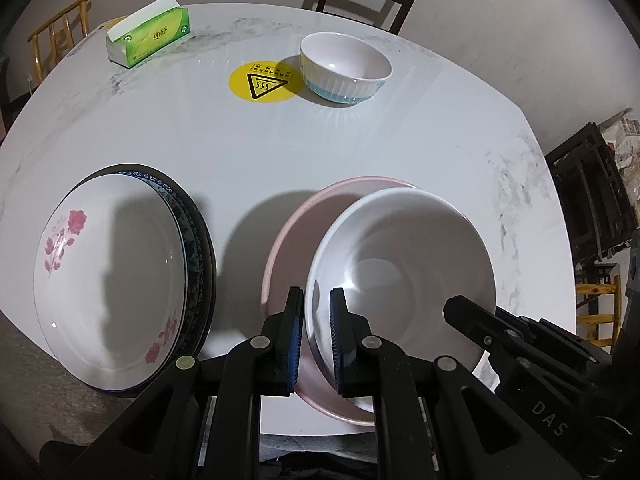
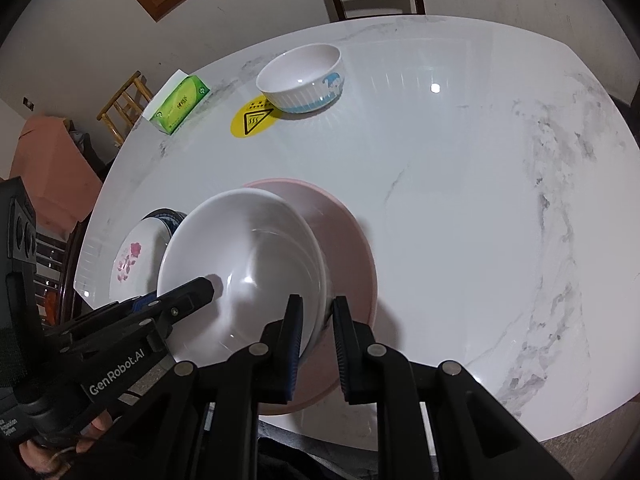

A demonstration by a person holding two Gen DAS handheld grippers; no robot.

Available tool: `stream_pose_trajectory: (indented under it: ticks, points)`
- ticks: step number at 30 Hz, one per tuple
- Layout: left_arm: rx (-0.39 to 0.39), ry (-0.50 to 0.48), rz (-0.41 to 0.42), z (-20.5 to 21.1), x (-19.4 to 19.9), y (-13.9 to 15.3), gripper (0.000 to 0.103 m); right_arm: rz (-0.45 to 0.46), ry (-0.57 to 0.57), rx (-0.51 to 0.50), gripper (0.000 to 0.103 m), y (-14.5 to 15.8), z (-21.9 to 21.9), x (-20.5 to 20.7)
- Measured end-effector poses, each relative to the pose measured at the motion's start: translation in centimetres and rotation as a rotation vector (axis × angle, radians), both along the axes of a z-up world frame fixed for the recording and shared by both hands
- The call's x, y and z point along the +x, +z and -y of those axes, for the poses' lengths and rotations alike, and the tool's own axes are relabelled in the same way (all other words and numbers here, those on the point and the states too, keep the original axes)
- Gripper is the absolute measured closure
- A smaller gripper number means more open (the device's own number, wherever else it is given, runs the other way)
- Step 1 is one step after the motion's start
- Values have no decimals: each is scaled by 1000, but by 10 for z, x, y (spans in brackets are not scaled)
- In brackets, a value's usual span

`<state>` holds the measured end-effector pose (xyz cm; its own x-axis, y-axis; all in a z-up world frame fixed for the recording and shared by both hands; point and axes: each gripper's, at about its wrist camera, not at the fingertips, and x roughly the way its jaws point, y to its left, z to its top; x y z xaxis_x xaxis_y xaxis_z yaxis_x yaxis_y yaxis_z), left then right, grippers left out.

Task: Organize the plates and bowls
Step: 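Carry the Rabbit bowl with both grippers and lower it into the pink bowl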

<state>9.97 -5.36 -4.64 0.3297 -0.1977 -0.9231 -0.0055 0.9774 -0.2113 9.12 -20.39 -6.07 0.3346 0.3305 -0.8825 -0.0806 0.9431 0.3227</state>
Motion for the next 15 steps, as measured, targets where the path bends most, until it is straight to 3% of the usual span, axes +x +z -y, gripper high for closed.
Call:
stream_pose_trajectory:
  ticks: [15]
  points:
    - [44,-9,-14,8,4,-9,93,23,19,-65,85,-1,-10,5]
